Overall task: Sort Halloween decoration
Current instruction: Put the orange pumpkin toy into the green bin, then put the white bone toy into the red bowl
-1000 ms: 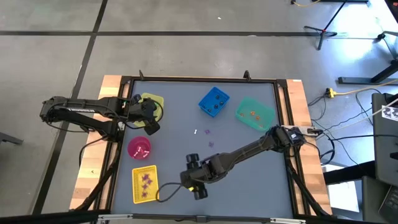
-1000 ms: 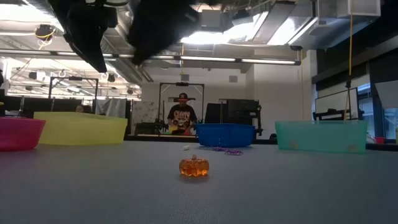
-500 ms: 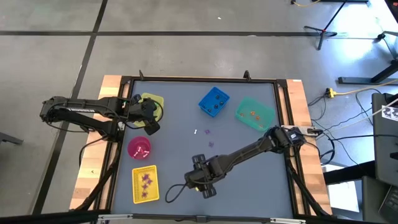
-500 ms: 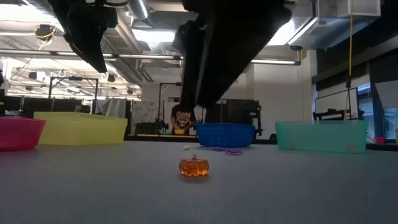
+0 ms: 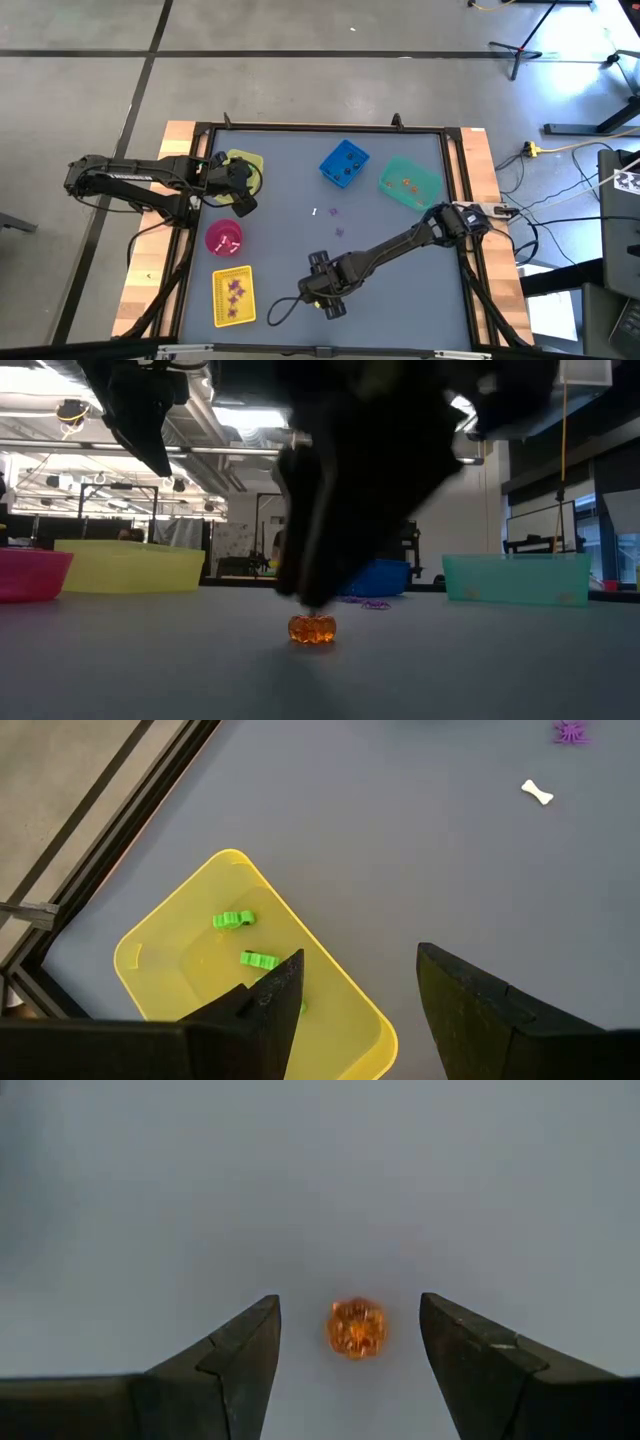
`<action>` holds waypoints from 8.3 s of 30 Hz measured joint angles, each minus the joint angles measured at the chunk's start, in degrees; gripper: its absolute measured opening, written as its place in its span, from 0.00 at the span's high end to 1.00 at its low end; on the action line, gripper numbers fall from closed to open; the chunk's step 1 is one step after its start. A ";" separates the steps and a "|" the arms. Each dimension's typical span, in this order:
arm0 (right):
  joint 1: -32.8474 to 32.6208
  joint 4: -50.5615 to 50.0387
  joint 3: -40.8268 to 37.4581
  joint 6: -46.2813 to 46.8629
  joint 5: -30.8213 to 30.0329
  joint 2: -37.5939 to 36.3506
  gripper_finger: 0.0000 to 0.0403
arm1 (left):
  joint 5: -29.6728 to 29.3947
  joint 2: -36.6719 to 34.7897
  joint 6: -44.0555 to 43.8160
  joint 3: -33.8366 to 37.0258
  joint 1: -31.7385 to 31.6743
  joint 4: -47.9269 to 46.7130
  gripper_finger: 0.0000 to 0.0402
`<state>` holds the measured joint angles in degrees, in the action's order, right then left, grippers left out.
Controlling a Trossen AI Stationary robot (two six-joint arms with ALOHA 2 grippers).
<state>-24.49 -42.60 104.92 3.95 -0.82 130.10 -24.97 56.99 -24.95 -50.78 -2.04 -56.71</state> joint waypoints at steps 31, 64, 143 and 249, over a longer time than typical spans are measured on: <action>0.13 6.20 -5.20 0.24 -0.07 0.00 0.76 | 0.00 0.00 0.02 0.00 -0.02 0.00 0.55; 0.13 -9.76 5.68 0.04 0.29 -0.19 0.77 | 0.00 -0.01 0.02 0.00 -0.02 -0.02 0.55; 31.71 -12.08 -55.77 9.57 -24.05 -56.08 0.54 | 6.97 24.93 -2.01 0.04 6.22 47.31 0.56; 31.63 -6.78 -55.77 9.25 -24.02 -56.06 0.50 | 14.16 55.15 -7.48 -16.13 -0.35 31.95 0.90</action>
<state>7.14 -49.39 49.15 13.19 -24.84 74.04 -10.82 112.14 -32.42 -66.92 -2.39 -24.75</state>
